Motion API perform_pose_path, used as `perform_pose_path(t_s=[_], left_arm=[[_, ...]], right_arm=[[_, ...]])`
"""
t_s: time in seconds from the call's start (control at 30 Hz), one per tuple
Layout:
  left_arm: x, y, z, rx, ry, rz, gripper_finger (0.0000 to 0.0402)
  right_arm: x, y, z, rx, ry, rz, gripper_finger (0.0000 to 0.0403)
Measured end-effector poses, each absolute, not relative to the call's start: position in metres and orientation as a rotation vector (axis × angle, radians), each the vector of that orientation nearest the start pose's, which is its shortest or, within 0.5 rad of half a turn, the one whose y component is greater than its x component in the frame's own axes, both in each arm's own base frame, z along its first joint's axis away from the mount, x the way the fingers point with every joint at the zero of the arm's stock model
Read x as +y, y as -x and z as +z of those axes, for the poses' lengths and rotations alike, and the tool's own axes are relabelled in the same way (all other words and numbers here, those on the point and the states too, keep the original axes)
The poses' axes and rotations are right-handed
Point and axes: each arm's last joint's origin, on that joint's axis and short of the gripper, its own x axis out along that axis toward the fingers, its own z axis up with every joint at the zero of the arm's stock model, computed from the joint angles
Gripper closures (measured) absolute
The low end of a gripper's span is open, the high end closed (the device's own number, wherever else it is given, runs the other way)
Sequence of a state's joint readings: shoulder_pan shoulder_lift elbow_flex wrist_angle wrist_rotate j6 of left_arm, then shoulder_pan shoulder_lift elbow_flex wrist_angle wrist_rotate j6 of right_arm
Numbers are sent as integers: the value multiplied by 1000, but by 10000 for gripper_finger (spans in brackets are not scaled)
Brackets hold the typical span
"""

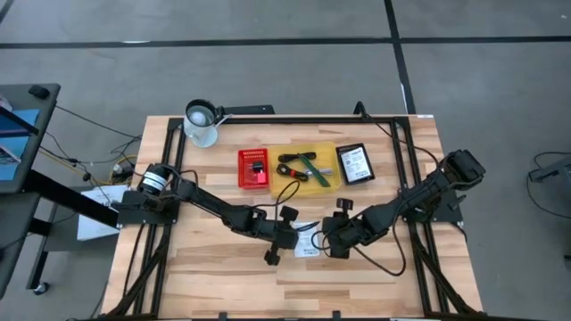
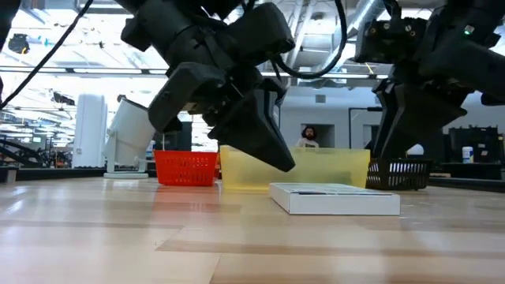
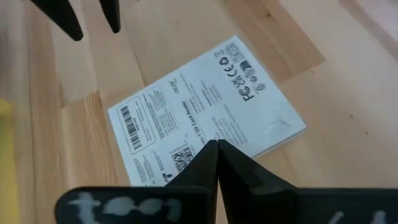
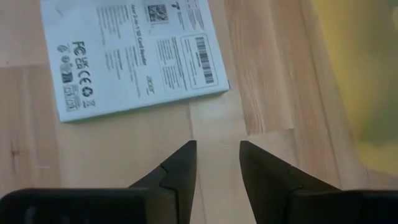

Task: Pick and place items into bin
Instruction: Put the white card reader box into the black bin

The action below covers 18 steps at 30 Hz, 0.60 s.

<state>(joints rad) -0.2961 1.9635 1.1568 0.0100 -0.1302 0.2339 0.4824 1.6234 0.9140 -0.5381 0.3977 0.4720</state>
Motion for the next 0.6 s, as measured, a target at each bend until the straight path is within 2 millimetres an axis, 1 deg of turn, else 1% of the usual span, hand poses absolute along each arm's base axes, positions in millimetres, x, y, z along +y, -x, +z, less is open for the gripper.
perform_pose_path(t_s=[0.13,0.27,0.6], left_arm=[[-109,-387,133,784,-349,-270,401],[-110,-391,124,791,-313,-274,401],[-111,-389,120,807,-253,-256,401]], right_arm=[[124,-261,163,1097,108,-189,285],[124,-262,163,1092,109,-185,285],[124,-262,163,1090,111,-184,285]])
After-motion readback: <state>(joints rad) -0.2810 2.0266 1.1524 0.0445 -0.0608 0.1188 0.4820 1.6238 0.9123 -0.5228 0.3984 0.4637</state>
